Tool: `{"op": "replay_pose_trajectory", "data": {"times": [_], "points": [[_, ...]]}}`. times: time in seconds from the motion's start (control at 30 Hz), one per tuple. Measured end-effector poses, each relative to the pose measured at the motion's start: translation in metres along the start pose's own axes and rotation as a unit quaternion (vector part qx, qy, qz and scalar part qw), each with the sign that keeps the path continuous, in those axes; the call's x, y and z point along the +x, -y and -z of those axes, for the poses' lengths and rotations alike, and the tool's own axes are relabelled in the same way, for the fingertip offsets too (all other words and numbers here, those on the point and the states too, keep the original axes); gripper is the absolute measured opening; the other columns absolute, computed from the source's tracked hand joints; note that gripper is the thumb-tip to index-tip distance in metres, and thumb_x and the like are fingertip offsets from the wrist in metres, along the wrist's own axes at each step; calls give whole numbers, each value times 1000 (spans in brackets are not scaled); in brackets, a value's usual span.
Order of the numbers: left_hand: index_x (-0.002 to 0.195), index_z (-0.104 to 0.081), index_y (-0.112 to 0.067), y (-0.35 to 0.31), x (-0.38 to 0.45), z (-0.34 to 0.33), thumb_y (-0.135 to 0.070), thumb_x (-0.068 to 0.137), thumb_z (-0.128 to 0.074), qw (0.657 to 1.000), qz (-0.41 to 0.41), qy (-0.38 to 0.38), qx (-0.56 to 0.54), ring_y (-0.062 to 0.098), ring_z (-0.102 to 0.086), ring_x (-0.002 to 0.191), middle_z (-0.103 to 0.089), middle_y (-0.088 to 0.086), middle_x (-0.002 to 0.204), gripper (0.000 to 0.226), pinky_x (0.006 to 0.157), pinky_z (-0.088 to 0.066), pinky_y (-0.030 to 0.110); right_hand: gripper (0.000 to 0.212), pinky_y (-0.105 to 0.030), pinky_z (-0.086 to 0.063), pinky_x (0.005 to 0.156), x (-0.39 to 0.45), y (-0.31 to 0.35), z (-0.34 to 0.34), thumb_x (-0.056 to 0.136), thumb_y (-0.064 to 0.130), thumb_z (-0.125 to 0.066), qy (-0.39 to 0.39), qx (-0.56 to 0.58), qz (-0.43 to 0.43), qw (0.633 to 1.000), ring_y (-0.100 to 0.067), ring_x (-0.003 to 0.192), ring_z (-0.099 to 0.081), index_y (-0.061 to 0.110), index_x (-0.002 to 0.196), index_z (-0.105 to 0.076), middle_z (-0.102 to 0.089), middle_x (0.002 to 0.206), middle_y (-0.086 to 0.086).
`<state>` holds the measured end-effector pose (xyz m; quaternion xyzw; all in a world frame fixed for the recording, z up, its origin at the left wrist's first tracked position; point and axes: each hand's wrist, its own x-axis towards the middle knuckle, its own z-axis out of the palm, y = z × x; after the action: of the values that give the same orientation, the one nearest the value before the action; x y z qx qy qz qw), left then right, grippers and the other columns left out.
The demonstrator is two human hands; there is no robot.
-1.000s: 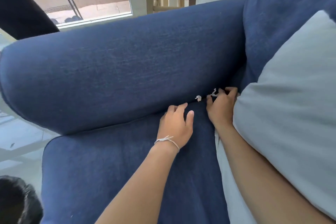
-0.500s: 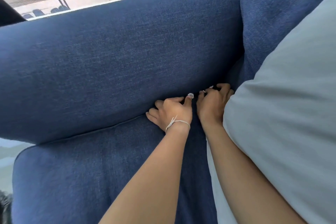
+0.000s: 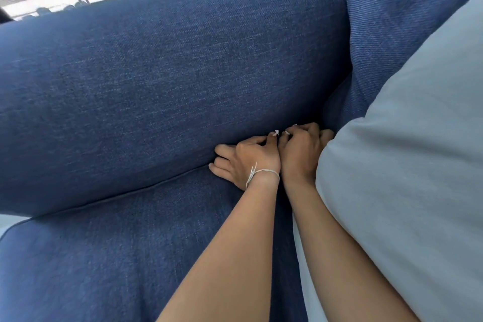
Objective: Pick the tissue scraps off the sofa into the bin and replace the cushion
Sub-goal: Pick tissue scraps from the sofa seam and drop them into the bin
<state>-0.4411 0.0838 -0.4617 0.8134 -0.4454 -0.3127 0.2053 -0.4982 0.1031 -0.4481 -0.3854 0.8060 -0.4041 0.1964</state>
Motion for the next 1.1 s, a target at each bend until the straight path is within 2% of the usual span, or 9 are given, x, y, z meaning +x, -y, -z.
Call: {"op": "replay_pose_trajectory", "data": {"times": [0.1, 0.23, 0.3, 0.4, 0.57, 0.67, 0.83, 0.97, 1.1], "points": [[83, -74, -49, 1, 2, -2, -73, 71, -67, 1000, 0, 2, 3, 37, -31, 126, -34, 2, 125, 28, 120, 12, 46, 21, 13, -13, 72, 1, -4, -2, 97, -3, -52, -2, -19, 18, 1000, -4, 72, -28, -9, 110, -67, -58, 120, -30], [84, -74, -47, 2, 3, -3, -67, 75, -68, 1000, 1, -4, -6, 38, -32, 127, -34, 2, 123, 22, 120, 10, 47, 21, 12, -13, 71, 3, -8, -6, 97, -2, -52, -8, -38, 32, 999, 4, 68, -25, -7, 109, -68, -59, 120, -28], [84, -74, -46, 4, 2, -2, -65, 77, -68, 1000, -5, -5, -23, 37, -33, 127, -36, 2, 123, 21, 121, 10, 46, 21, 3, -19, 73, 3, -10, -9, 97, 2, -53, -30, -57, 28, 998, -6, 70, -27, -5, 107, -69, -62, 119, -24], [84, -75, -45, 8, 0, 3, -63, 78, -69, 997, -24, 8, -75, 32, -33, 127, -37, -1, 116, 20, 122, 6, 44, 23, -19, -18, 75, 1, -14, -13, 96, 11, -55, -76, -134, 29, 988, -19, 101, -42, 7, 110, -72, -66, 117, -13], [79, -77, -45, 24, -2, 34, -60, 76, -74, 963, -52, 107, -241, 19, -57, 113, -69, -5, 100, 15, 105, -44, 37, 27, -25, -26, 86, 2, -13, -15, 97, 13, -58, -94, -124, 25, 988, -29, 113, -47, 5, 122, -66, -69, 117, -14], [79, -80, -37, 39, -6, 66, -48, 80, -78, 925, -80, 182, -324, -4, -68, 88, -77, -16, 85, 11, 81, -49, 19, 24, -25, -19, 72, -1, -16, -11, 99, 21, -60, -74, -146, 36, 986, -33, 109, -50, 7, 113, -72, -73, 108, -14], [84, -81, -22, 77, 5, 129, -33, 84, -79, 911, -143, 131, -364, -4, -71, 89, -78, -12, 88, 11, 72, -47, 5, 19, -27, -18, 72, -9, -9, -8, 95, 21, -67, -65, -129, 84, 986, -34, 87, -47, 6, 96, -79, -73, 93, -20], [82, -81, -23, 119, 15, 188, -32, 85, -78, 924, -156, 62, -344, -2, -71, 88, -78, -11, 87, 10, 74, -48, 8, 19, -47, -41, 86, -47, 13, -25, 90, 35, -73, -50, -162, 140, 976, -43, 95, -50, 17, 90, -80, -69, 95, -16], [82, -79, -35, 164, 20, 247, -41, 84, -77, 944, -164, -11, -285, -4, -68, 90, -75, -15, 90, 7, 76, -47, 8, 14, -46, -45, 81, -114, 50, -60, 84, 30, -81, 5, -82, 213, 974, -42, 95, -53, 16, 86, -82, -67, 89, -11]]}}
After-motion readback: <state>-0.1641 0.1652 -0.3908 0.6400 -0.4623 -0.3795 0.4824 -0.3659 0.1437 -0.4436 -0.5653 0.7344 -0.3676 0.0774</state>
